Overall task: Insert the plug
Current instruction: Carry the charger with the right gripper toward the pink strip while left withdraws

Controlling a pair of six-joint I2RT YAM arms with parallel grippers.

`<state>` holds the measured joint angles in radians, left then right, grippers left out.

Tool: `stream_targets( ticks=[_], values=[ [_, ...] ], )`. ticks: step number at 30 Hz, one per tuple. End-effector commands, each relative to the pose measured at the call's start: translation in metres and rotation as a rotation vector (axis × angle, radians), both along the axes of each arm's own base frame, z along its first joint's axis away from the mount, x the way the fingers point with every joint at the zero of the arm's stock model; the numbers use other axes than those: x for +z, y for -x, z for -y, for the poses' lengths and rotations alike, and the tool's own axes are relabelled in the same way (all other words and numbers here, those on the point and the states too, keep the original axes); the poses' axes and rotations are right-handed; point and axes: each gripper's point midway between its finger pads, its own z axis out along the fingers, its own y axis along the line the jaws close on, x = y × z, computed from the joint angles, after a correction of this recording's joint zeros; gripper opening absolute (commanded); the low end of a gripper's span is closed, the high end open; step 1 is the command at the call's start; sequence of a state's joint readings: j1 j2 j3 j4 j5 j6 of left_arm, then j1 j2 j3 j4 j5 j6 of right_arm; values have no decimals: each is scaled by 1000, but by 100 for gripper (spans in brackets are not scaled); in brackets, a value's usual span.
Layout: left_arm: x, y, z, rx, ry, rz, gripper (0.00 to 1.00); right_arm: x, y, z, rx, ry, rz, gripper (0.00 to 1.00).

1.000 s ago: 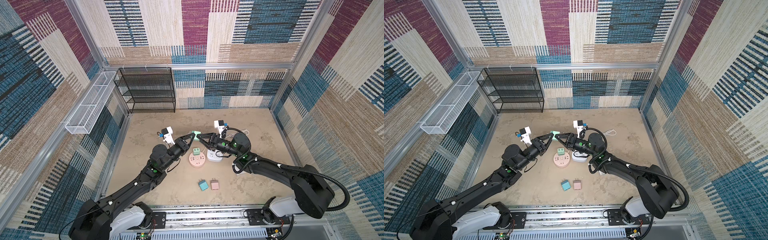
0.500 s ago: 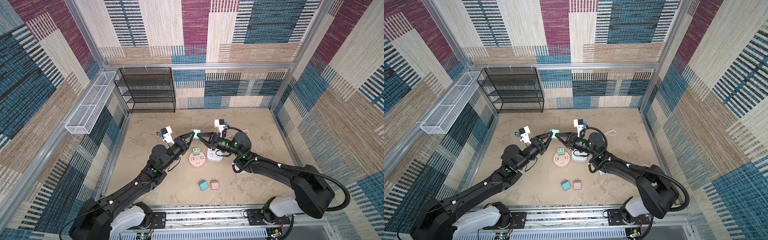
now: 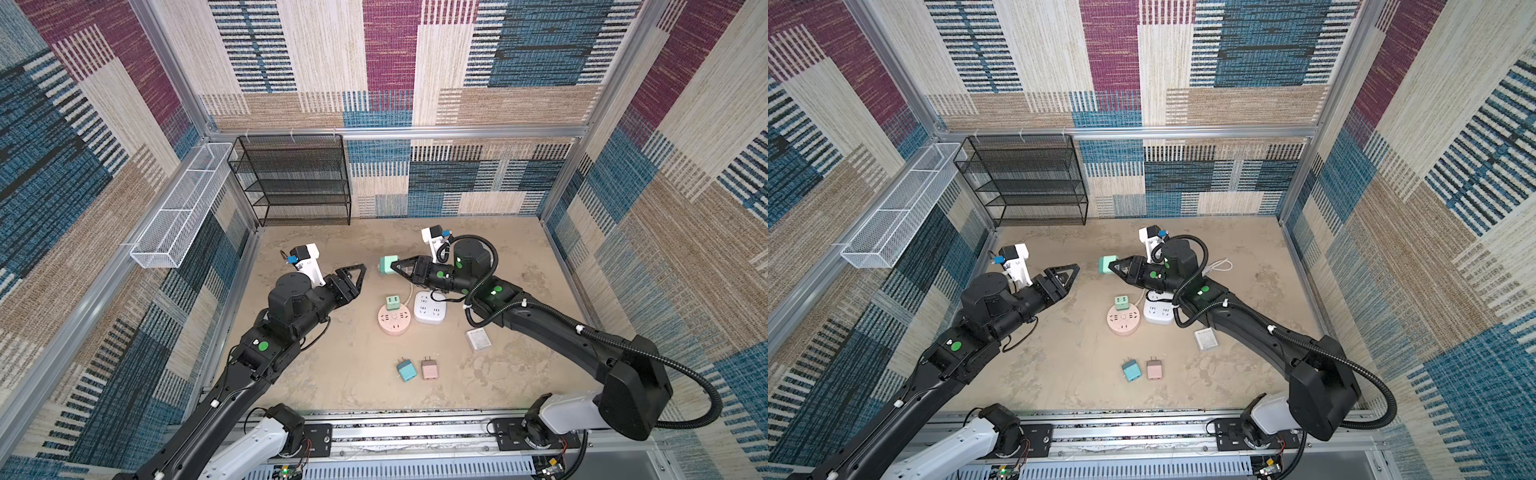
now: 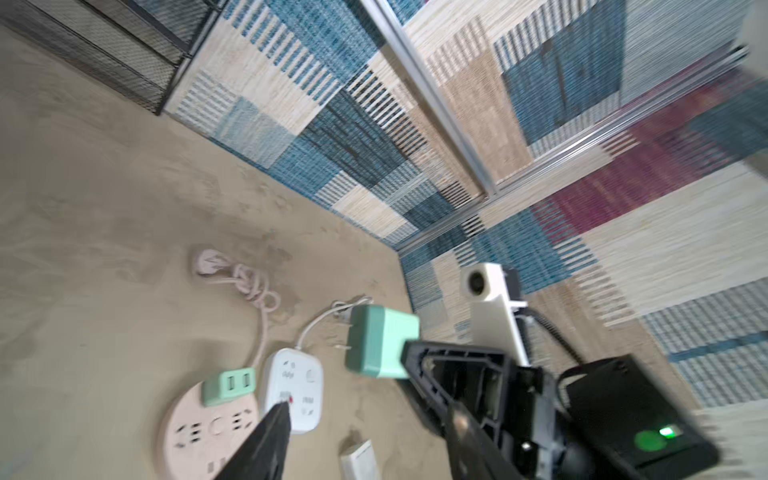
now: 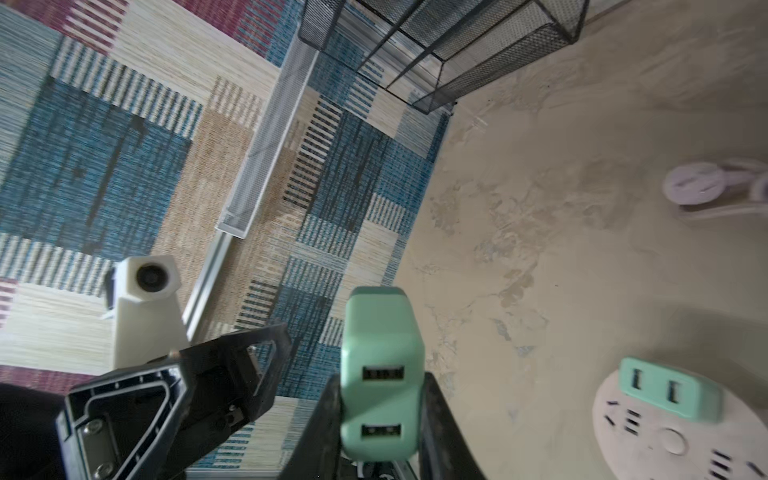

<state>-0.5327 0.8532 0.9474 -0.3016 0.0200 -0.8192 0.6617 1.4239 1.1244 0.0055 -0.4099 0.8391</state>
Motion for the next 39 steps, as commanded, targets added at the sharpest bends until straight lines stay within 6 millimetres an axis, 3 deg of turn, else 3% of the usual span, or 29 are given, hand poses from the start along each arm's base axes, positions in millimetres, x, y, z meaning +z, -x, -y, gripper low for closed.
stream_targets(
  ticks=[1, 5, 10, 15, 29, 34, 39],
  values=[
    [-58, 15, -36, 38, -364, -148, 60, -58, -5, 31, -81, 347, -47, 0],
    [-83, 19, -50, 76, -437, -205, 59, -68, -12, 43, -139, 523, -46, 0],
    [-102, 18, -44, 55, -431, -245, 57, -77, -10, 36, -137, 615, -65, 0],
    [-113, 15, -40, 47, -410, -263, 56, -88, -3, 32, -108, 690, -131, 0],
    [-144, 14, -28, 1, -325, -326, 54, -125, 7, 53, -85, 888, -211, 0],
    [-153, 15, -23, -6, -280, -345, 54, -143, 8, 55, -106, 918, -257, 0],
    [-160, 17, -23, 1, -269, -368, 54, -147, 7, 55, -152, 892, -283, 0]
  ],
)
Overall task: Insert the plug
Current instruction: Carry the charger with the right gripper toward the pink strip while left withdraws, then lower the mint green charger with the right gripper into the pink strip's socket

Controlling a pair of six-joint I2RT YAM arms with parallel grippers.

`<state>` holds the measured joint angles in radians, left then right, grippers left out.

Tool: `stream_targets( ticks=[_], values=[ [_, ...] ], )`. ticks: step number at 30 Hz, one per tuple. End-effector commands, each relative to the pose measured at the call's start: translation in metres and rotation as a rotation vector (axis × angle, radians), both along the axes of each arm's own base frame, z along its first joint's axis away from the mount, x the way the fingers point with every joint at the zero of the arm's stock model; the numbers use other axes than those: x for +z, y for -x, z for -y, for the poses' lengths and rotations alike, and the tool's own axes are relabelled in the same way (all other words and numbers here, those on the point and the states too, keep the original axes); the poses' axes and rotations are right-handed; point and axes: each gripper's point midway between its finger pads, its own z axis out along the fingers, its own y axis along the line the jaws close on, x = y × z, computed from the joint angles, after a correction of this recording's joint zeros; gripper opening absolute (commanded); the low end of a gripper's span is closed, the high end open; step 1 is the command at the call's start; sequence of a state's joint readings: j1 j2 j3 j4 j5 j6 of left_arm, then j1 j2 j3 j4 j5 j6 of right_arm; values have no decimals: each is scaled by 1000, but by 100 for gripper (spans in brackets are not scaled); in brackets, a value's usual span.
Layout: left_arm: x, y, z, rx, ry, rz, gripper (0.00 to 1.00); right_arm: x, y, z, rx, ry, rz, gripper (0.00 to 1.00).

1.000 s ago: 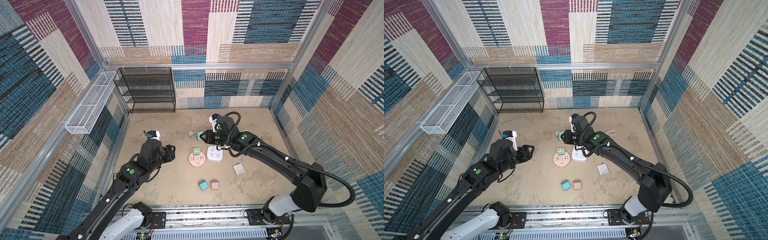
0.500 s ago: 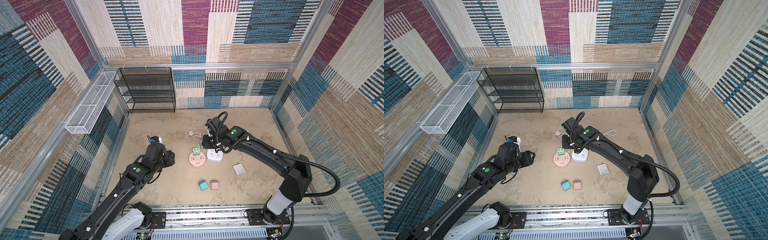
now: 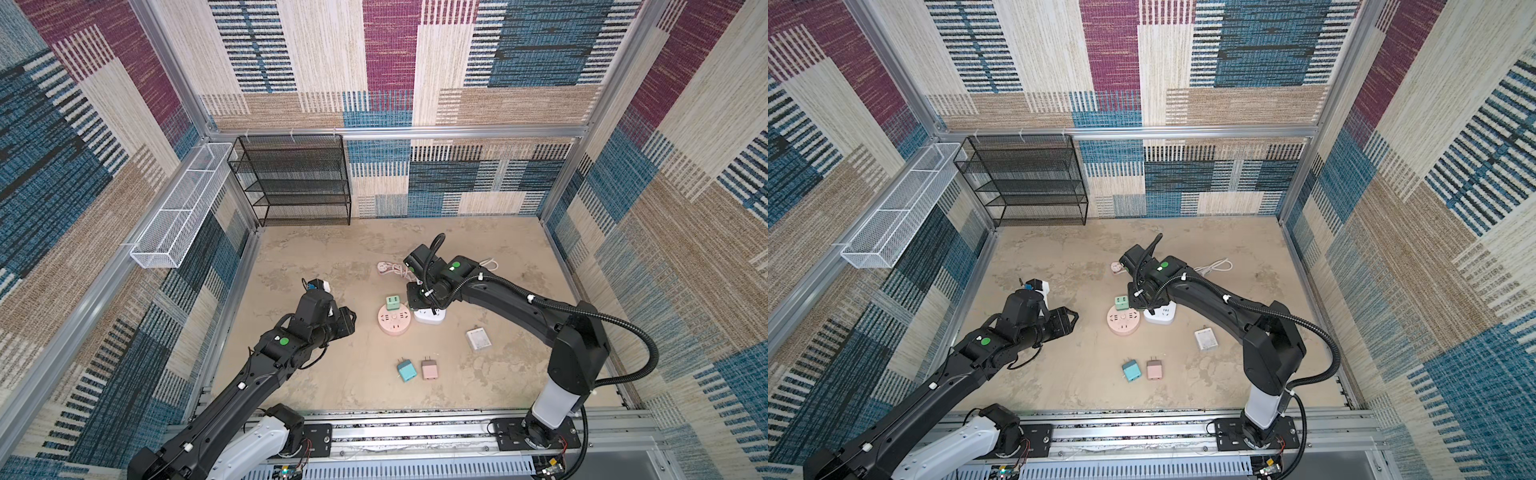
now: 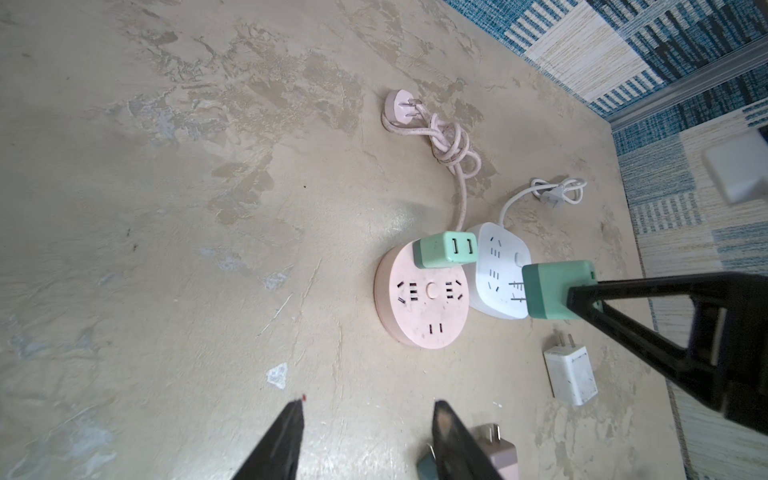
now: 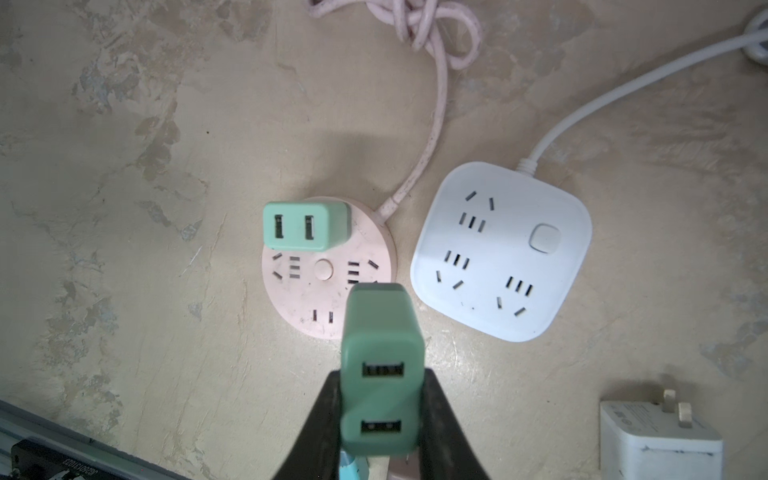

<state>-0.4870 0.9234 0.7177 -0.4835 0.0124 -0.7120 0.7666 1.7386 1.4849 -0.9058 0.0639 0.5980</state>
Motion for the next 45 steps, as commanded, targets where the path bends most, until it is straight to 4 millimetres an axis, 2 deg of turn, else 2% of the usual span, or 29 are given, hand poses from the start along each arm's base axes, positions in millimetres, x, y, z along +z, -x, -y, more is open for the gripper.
stream_targets(
  ticks=[1, 11, 17, 24, 30, 45],
  values=[
    [4, -2, 4, 15, 48, 4, 54, 0, -4, -2, -46, -17, 14, 0],
    [-2, -2, 10, 12, 83, -15, 54, -14, 2, -20, -28, -11, 0, 0],
    [-6, 0, 14, -7, 93, -28, 54, -14, -3, -24, -37, -3, 19, 0],
    [-14, 2, 17, -29, 90, -61, 54, -27, -6, -28, -21, 24, 1, 0],
    [-16, 2, 18, -35, 89, -61, 54, -26, -13, -29, -23, 35, 20, 0],
    [-23, 3, 20, -42, 93, -78, 54, -43, -10, -38, 7, 35, -25, 0]
  ],
)
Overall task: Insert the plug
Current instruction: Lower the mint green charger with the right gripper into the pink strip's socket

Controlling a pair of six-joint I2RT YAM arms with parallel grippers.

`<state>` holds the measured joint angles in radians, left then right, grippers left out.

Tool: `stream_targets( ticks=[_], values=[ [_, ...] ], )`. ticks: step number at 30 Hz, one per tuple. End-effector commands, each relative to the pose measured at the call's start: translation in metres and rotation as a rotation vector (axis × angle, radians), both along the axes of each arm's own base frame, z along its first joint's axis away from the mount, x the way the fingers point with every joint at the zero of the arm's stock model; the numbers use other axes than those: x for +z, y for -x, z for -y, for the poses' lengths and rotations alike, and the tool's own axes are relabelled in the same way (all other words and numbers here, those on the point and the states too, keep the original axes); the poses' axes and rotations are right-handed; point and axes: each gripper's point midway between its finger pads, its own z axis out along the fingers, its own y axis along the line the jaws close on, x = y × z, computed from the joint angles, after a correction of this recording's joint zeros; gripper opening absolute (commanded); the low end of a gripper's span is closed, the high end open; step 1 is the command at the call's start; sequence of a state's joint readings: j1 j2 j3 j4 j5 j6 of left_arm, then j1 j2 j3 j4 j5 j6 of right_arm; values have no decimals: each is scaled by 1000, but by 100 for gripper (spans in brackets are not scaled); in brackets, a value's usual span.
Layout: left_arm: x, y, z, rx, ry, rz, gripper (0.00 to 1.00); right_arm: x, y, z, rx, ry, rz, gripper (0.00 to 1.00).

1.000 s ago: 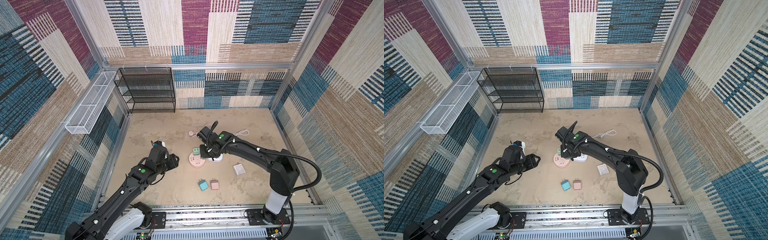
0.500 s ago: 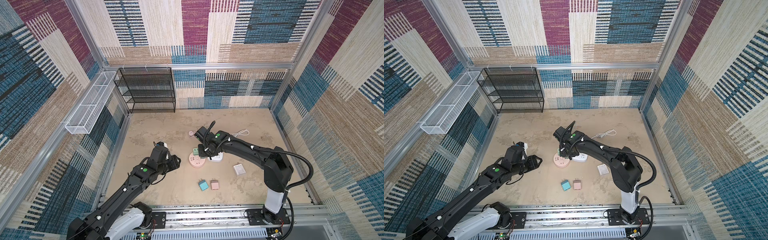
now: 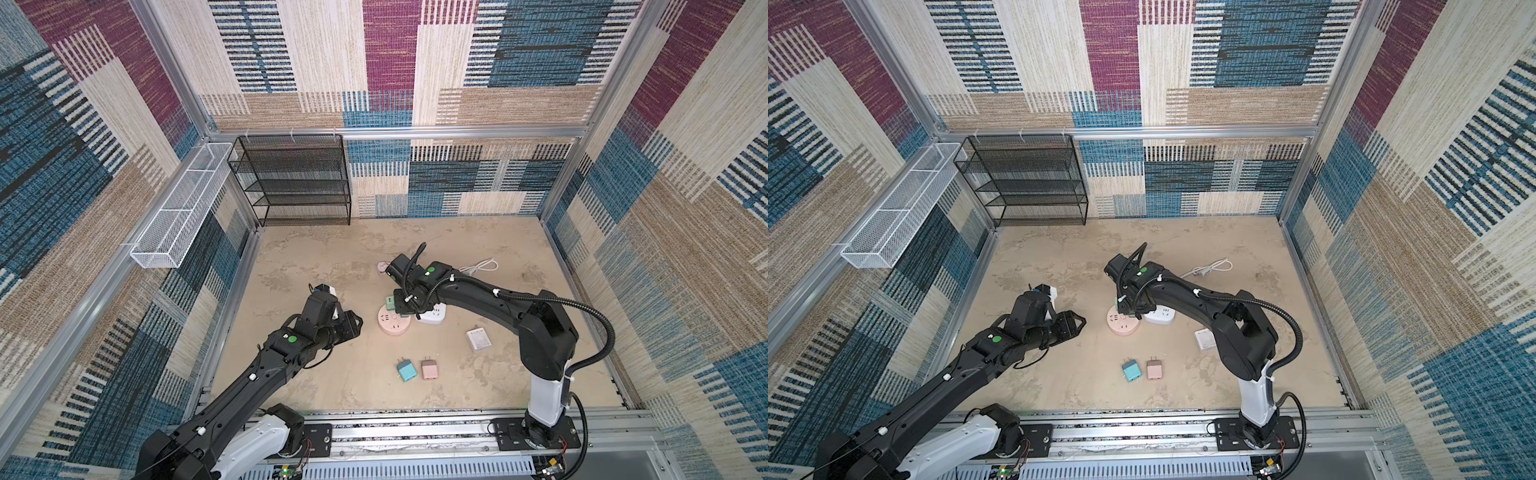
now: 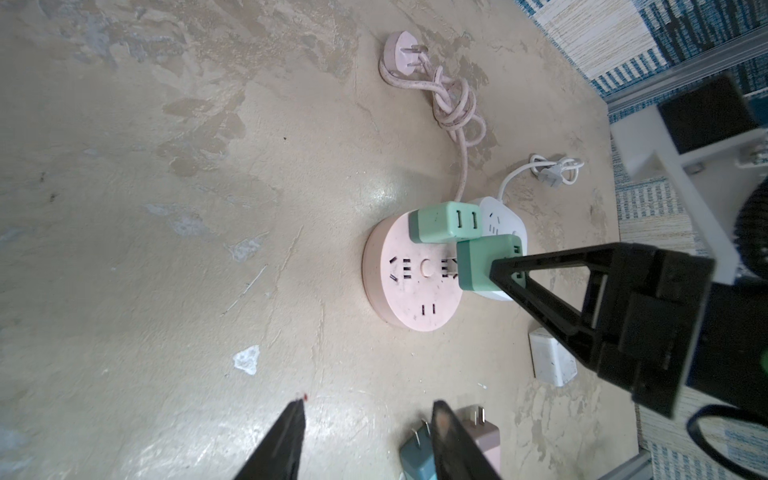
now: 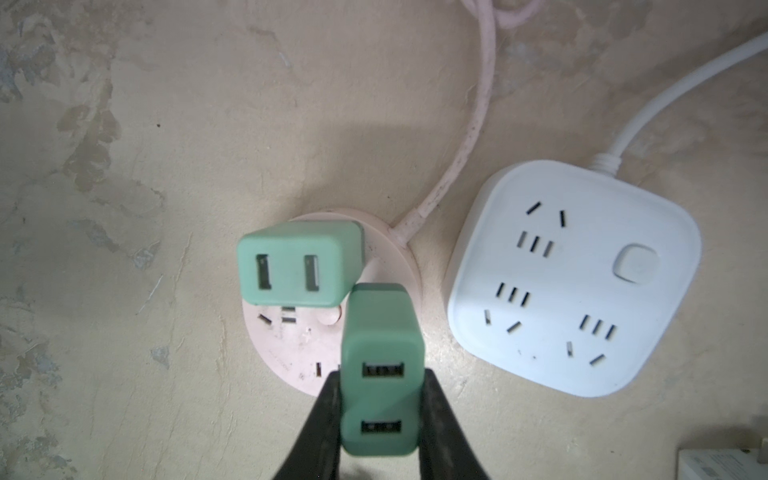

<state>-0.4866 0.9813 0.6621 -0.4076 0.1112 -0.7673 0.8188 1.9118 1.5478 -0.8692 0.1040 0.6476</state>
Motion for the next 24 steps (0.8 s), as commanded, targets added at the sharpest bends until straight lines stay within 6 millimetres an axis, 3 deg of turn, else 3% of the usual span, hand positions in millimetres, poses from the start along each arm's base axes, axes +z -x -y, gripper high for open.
stream_targets(
  ticks=[1, 14, 24],
  values=[
    [1, -1, 3, -9, 14, 8, 54, 2, -3, -9, 16, -28, 9, 0],
    [-4, 0, 3, -9, 14, 3, 54, -2, 6, -10, 25, -11, -18, 0],
    [-8, 0, 2, -13, 5, -1, 54, -16, 8, -3, 21, 39, -36, 0]
  ],
)
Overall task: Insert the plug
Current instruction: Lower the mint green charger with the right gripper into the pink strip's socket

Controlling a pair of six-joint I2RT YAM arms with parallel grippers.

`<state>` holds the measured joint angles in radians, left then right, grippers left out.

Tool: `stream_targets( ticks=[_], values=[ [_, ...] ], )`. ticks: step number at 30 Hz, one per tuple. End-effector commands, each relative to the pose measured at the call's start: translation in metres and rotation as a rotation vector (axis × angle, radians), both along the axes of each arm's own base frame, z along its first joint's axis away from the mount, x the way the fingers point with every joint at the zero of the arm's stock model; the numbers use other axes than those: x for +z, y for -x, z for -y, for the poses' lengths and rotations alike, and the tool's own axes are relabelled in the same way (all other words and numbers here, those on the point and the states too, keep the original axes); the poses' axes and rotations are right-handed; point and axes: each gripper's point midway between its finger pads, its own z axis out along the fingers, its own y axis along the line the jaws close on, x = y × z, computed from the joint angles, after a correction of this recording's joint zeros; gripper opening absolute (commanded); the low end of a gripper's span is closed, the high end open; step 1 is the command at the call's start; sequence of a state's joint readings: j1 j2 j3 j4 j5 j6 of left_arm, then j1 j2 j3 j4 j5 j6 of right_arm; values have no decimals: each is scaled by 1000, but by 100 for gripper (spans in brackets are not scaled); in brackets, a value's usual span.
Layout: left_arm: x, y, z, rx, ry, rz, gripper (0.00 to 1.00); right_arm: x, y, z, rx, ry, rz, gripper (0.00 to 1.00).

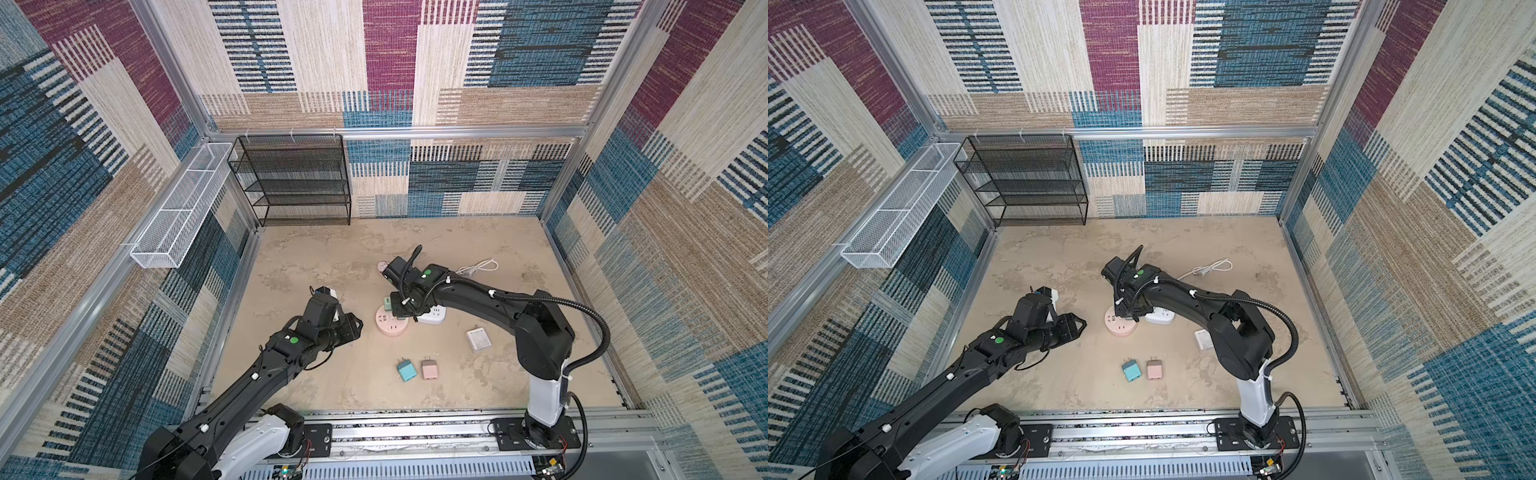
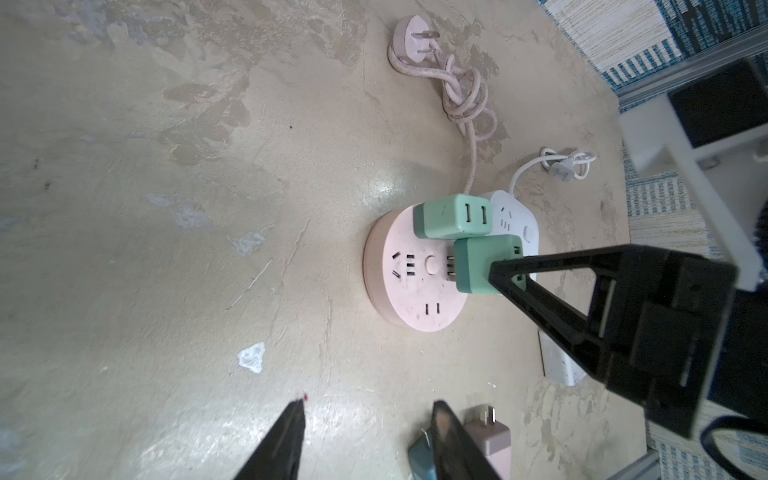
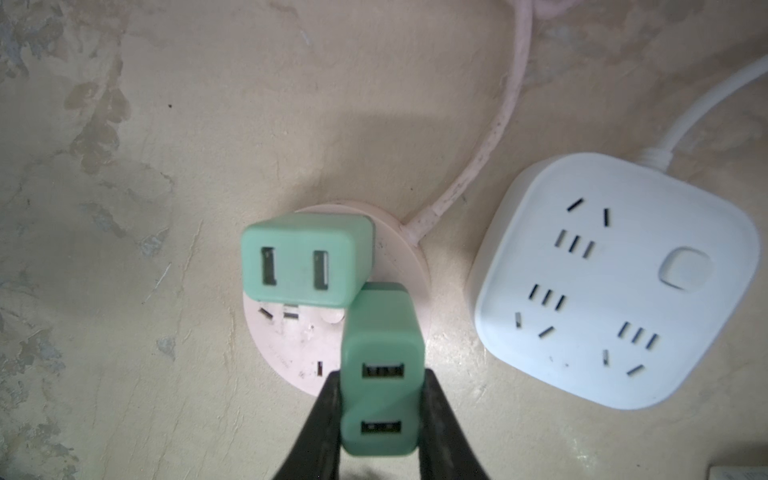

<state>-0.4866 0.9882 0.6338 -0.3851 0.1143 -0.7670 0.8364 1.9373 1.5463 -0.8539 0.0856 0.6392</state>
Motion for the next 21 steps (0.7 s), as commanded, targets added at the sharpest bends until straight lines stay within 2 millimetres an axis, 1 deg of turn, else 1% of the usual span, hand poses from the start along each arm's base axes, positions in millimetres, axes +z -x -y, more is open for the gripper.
stream_targets(
  ticks=[1, 4, 5, 7, 14, 21],
  values=[
    [2, -2, 2, -9, 9, 12, 54, -7, 3, 8, -6, 56, -20, 0],
    [1, -2, 2, -8, 8, 12, 54, -7, 3, 10, 10, 91, -24, 0],
    [0, -2, 2, -8, 8, 12, 54, -11, 5, 12, 16, 110, -33, 0],
    [-1, -2, 2, -9, 4, 9, 54, -5, 2, 8, 29, 107, -26, 0],
    [-3, -2, 1, -7, 1, 10, 54, -1, 5, 16, 63, 158, -39, 0],
    [-6, -2, 2, -7, -1, 2, 54, -11, 8, 21, 90, 199, -63, 0]
  ],
)
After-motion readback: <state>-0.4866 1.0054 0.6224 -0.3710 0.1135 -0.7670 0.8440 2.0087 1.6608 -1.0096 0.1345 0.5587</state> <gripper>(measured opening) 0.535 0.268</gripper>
